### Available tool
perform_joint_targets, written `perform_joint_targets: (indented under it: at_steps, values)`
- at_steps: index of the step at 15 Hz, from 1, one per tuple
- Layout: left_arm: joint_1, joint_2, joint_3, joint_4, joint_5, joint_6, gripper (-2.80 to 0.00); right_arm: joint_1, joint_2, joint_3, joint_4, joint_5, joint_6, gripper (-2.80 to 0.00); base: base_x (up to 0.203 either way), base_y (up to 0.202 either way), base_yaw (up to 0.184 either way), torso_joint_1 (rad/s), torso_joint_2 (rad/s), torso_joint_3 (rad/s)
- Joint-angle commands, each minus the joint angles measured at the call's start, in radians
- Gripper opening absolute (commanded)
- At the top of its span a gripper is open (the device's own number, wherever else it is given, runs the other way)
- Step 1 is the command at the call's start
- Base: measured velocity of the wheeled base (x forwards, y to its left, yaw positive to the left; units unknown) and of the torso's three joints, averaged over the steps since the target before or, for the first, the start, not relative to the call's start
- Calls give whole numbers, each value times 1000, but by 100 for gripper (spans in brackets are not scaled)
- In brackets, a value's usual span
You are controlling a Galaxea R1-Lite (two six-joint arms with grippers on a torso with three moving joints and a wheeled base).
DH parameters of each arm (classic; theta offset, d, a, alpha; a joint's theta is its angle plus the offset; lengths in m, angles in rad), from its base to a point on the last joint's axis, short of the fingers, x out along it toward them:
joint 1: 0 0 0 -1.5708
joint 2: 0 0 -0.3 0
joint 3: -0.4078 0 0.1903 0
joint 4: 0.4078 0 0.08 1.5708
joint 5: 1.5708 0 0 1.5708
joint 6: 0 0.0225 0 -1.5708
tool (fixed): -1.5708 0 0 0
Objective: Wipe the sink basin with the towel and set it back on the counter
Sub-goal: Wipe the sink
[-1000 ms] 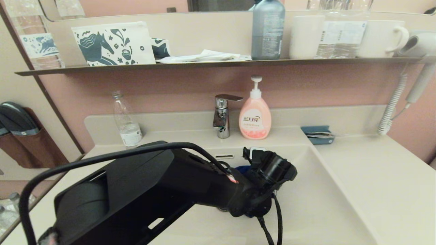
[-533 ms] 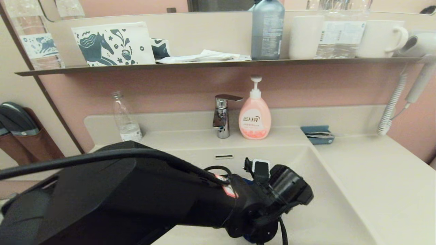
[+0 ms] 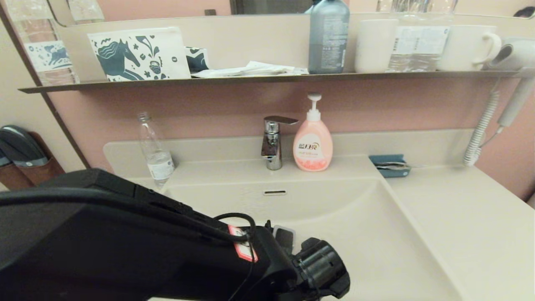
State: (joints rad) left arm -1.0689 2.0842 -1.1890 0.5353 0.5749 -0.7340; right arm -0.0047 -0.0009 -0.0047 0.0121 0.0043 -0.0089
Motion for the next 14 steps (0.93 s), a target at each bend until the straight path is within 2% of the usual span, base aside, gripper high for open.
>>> perform_joint_targets:
  at_steps: [1, 3, 7, 14]
  values:
    - [28, -44, 55, 56, -2, 17, -280, 0, 1, 0, 2, 0, 0, -280, 0, 0, 0, 0, 0, 0]
    - [83, -65, 78, 71, 3, 59, -280, 0, 1, -1, 0, 0, 0, -280, 0, 0, 0, 0, 0, 0]
    - [225, -115, 120, 73, 44, 204, -280, 0, 1, 0, 0, 0, 0, -280, 0, 0, 0, 0, 0, 0]
    - [474, -117, 127, 73, 120, 346, -280, 0, 1, 0, 0, 0, 0, -280, 0, 0, 0, 0, 0, 0]
